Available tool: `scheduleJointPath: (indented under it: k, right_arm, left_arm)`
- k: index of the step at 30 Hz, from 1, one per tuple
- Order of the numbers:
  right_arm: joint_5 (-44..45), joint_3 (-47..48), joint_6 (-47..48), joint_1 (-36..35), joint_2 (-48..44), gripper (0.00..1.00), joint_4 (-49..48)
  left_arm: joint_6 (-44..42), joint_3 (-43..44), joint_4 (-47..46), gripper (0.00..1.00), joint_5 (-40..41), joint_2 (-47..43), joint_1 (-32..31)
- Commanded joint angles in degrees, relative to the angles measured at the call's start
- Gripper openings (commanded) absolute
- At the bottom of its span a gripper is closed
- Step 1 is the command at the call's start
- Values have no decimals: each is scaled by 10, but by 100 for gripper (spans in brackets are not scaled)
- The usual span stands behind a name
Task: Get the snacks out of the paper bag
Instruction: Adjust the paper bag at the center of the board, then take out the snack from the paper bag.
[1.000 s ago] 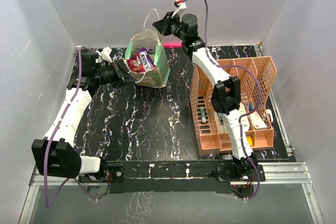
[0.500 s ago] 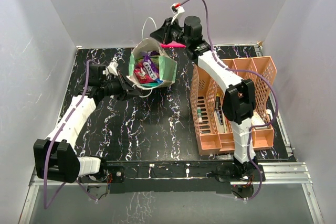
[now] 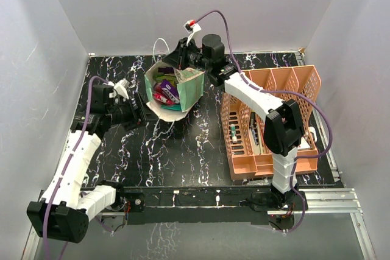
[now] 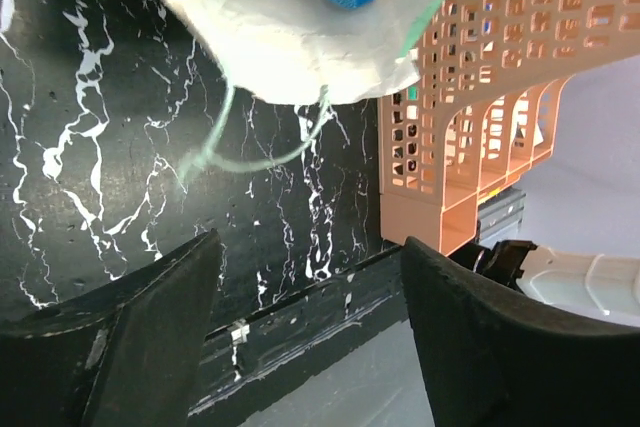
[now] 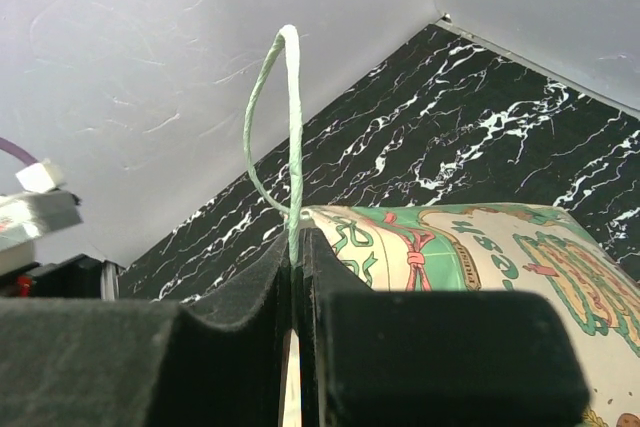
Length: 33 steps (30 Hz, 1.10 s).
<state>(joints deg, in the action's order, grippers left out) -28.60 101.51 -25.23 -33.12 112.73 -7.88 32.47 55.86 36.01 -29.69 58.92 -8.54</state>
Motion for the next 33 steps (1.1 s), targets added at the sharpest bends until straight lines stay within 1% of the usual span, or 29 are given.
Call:
scheduleJointPath:
  k: [1, 4, 8, 10, 12, 14, 15, 18, 19, 20, 21, 22, 23, 24, 26, 29, 33]
  right_arm:
    - [26, 7, -5, -2, -52, 7, -44]
    - [28, 25, -2, -2, -45, 7, -24]
    - [28, 43, -2, -3, -39, 7, -7]
    - [26, 44, -1, -2, -37, 7, -6]
    - [24, 42, -1, -2, -37, 7, -6]
    - [23, 42, -1, -2, -37, 7, -7]
    - [21, 44, 0, -2, -35, 7, -7]
    - [10, 54, 9, -2, -31, 7, -2]
    - [7, 57, 11, -1, -29, 7, 0]
    - [5, 58, 14, -1, -29, 7, 0]
    - [3, 58, 15, 1, -29, 7, 0]
    - [-1, 58, 17, 2, -29, 7, 0]
    - [-5, 57, 18, 3, -29, 7, -2]
    - [-9, 55, 18, 5, -30, 7, -3]
    - [-18, 50, 21, 10, -32, 7, -6]
    - [-34, 48, 20, 19, -31, 7, -11]
    - [-55, 47, 8, 26, -28, 7, -27]
  left_arm:
    - [-78, 71, 50, 72, 22, -25, -3]
    - [-110, 91, -2, 74, -18, -25, -6]
    - [-137, 114, -90, 72, -35, 4, -24]
    - [-158, 106, -167, 72, -38, 10, -40]
    - [-196, 85, -259, 73, -53, 18, -55]
    - [-248, 48, -361, 75, -63, 20, -70]
    - [-291, 38, -386, 76, -60, 22, -80]
    - [-451, 59, -376, 78, -47, 48, -103]
    - [-513, 80, -345, 77, -51, 65, -106]
    - [-594, 105, -290, 74, -53, 83, -108]
    - [-637, 119, -263, 70, -44, 99, -109]
    - [-678, 123, -250, 63, -25, 112, -109]
    - [-715, 121, -244, 59, -9, 121, -109]
    - [-746, 118, -239, 58, -5, 127, -109]
    - [-784, 115, -249, 61, 10, 140, -108]
    - [-812, 109, -280, 64, 17, 148, -108]
    - [-844, 111, -292, 62, 22, 190, -108]
